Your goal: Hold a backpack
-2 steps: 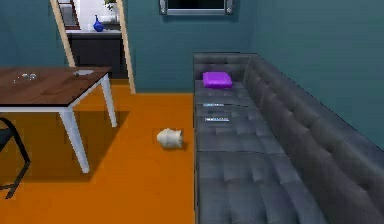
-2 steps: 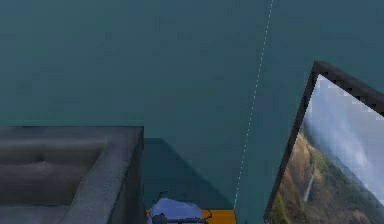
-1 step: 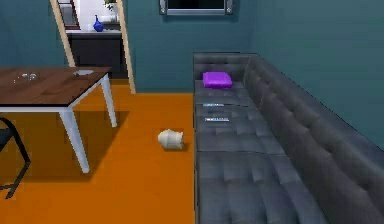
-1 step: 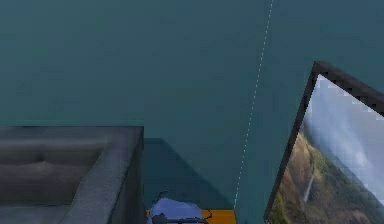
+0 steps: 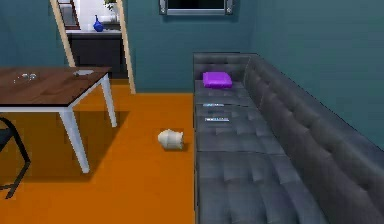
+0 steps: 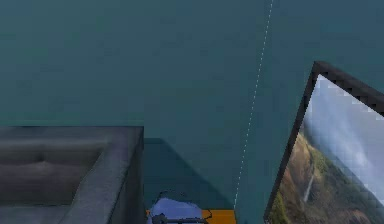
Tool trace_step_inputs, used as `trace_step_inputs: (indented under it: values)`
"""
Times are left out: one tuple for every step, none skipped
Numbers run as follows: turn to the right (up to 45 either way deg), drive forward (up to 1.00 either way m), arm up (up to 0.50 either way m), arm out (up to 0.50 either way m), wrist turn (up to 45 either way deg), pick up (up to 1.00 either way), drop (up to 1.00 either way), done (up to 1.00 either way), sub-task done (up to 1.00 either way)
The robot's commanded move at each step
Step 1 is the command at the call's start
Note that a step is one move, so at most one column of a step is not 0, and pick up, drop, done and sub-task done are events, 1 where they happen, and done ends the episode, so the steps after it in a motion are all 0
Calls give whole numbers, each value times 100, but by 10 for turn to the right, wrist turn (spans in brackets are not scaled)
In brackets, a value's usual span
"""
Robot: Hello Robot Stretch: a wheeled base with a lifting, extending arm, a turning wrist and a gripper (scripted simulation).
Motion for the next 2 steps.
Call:
trace_step_inputs:
  values:
    - [0,0,0,0,420,0,0,0,0]
    - [0,0,-30,0,0,0,0,0,0]
